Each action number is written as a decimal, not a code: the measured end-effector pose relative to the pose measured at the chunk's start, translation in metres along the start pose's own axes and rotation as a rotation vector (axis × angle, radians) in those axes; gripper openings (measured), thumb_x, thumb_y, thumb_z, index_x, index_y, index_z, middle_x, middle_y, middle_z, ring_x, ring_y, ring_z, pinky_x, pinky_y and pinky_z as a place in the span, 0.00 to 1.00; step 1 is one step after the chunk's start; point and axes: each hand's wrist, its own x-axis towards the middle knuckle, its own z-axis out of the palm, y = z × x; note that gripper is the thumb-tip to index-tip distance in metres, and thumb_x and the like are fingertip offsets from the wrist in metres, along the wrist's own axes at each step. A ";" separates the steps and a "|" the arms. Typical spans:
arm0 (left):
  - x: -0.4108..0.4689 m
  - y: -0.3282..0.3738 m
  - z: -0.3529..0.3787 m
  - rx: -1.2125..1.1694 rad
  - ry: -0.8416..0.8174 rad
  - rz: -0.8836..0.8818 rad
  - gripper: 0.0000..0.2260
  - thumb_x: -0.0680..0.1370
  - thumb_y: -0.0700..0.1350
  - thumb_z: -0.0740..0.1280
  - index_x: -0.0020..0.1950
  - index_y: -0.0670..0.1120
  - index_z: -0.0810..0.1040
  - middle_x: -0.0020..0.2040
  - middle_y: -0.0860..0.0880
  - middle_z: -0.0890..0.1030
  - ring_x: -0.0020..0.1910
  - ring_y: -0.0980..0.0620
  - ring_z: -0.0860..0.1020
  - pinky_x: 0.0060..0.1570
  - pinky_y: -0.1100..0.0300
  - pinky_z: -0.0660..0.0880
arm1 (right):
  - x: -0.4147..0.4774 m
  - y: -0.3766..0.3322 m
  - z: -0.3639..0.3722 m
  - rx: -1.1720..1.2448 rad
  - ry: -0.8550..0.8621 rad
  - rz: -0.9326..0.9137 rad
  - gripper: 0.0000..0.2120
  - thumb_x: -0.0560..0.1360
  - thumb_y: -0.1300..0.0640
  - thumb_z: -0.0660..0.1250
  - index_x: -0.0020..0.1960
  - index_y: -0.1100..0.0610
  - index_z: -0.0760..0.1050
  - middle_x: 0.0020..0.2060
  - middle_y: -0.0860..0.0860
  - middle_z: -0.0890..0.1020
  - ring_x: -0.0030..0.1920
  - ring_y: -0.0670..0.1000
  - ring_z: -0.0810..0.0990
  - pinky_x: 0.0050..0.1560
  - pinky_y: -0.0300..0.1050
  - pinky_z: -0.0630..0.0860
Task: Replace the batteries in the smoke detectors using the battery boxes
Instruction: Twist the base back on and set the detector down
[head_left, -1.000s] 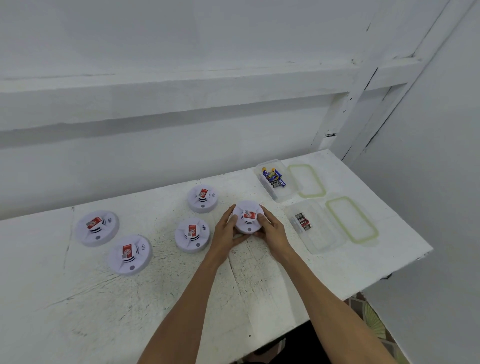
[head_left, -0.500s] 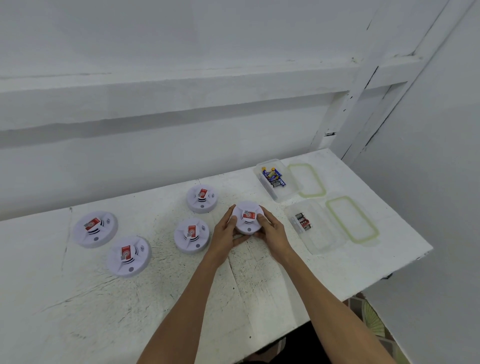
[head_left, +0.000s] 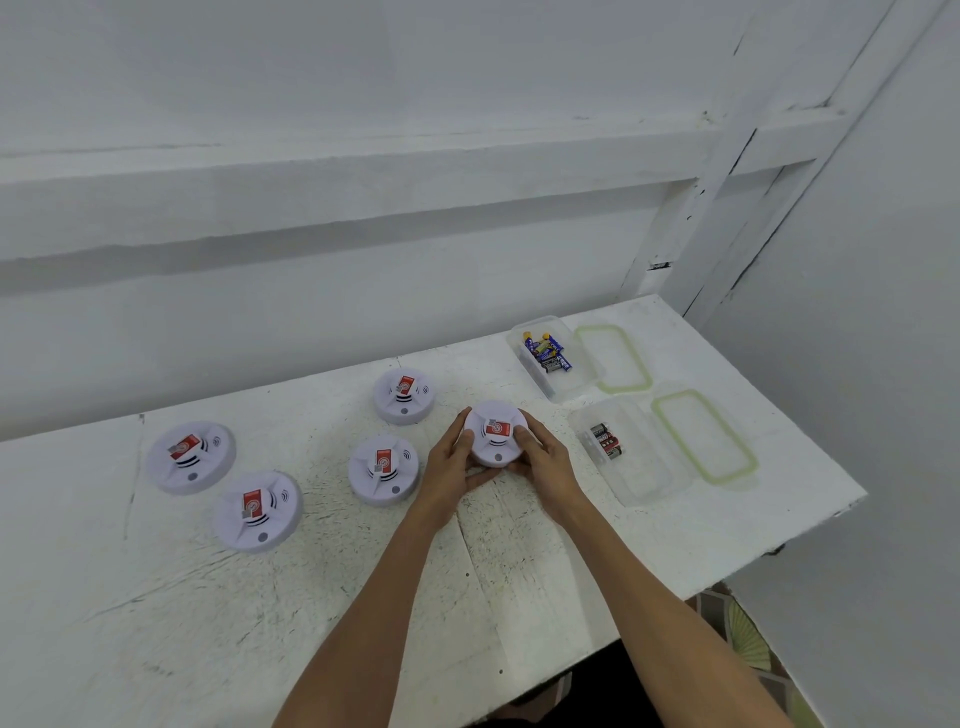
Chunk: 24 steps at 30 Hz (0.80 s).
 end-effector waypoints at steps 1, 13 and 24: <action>-0.001 0.000 0.000 0.000 -0.001 0.001 0.19 0.87 0.46 0.61 0.79 0.50 0.70 0.70 0.45 0.80 0.63 0.44 0.84 0.55 0.49 0.84 | 0.000 0.000 0.000 0.000 0.003 -0.001 0.17 0.82 0.57 0.63 0.70 0.55 0.75 0.62 0.53 0.83 0.62 0.55 0.82 0.62 0.55 0.79; 0.000 -0.001 0.000 0.010 0.003 0.002 0.20 0.87 0.46 0.61 0.80 0.49 0.69 0.71 0.44 0.80 0.62 0.44 0.84 0.55 0.48 0.84 | -0.001 0.000 0.001 0.006 0.007 0.002 0.17 0.82 0.57 0.64 0.71 0.55 0.75 0.62 0.53 0.83 0.61 0.54 0.82 0.62 0.56 0.79; -0.001 0.000 0.000 0.013 -0.004 0.012 0.20 0.87 0.47 0.61 0.80 0.50 0.70 0.70 0.46 0.80 0.62 0.45 0.84 0.55 0.48 0.84 | -0.002 -0.001 0.001 0.015 0.007 -0.001 0.17 0.82 0.57 0.63 0.70 0.54 0.75 0.61 0.51 0.83 0.61 0.53 0.82 0.60 0.53 0.80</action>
